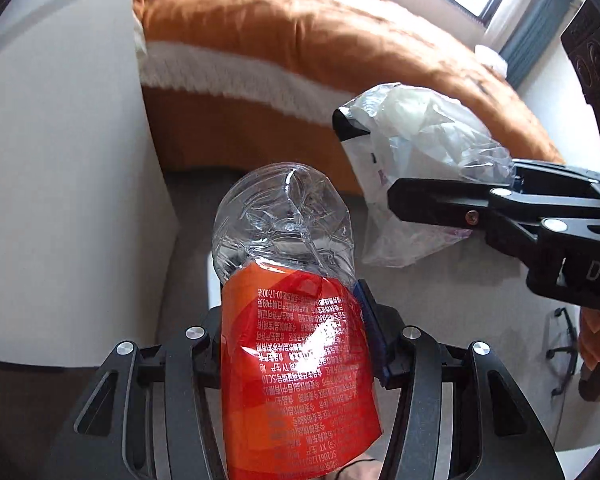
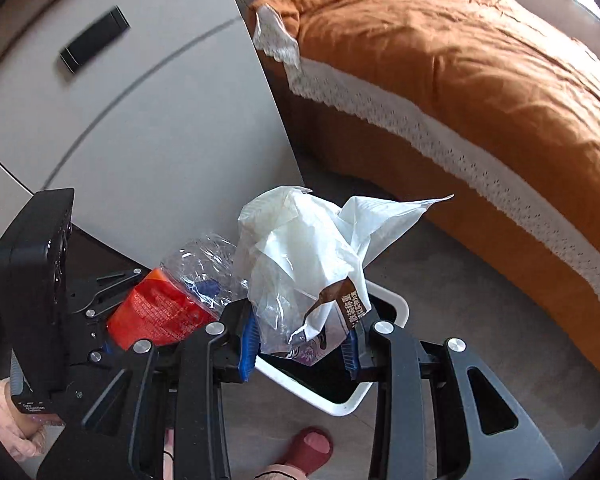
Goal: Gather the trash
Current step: 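Carry both items over the white bin and open both grippers to drop them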
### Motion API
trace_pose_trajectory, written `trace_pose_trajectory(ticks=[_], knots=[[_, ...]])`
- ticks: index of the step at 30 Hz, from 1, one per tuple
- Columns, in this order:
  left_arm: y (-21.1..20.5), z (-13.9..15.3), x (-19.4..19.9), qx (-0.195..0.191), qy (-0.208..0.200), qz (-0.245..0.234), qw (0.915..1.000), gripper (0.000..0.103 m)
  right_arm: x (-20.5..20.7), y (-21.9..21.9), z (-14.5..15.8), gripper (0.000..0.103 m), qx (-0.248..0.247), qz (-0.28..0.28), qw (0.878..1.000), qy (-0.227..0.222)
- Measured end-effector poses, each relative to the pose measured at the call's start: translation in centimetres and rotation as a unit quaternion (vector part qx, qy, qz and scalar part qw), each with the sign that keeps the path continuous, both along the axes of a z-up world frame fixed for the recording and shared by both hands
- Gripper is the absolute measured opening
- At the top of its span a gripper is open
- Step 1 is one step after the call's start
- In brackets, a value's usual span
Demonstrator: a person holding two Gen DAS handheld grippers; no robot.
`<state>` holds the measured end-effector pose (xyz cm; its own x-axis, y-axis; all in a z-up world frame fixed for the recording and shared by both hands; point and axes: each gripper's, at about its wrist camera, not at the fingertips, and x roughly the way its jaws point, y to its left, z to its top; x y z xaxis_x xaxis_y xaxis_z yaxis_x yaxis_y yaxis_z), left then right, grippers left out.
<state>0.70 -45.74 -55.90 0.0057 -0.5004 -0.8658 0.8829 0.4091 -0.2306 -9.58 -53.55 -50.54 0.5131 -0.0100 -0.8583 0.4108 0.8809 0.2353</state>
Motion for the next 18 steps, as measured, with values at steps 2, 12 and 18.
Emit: trace_pose_trajectory(ticks=[2, 12, 18], knots=[[-0.5, -2.9, -0.1, 0.011, 0.001, -0.001, 0.9999, 0.051, -0.2, -0.6, -3.9, 0.035, 0.014, 0.007, 1.000, 0.009], [-0.3, -6.9, 0.9, 0.033, -0.001, 0.015, 0.9994, 0.099, 0.8, -0.6, -10.5, 0.099, 0.010, 0.056, 0.997, 0.052], [2.0, 4.6, 1.6, 0.003, -0.013, 0.070, 0.9975, 0.099, 0.6, -0.1, 0.2, 0.099, -0.021, 0.053, 0.998, 0.002]])
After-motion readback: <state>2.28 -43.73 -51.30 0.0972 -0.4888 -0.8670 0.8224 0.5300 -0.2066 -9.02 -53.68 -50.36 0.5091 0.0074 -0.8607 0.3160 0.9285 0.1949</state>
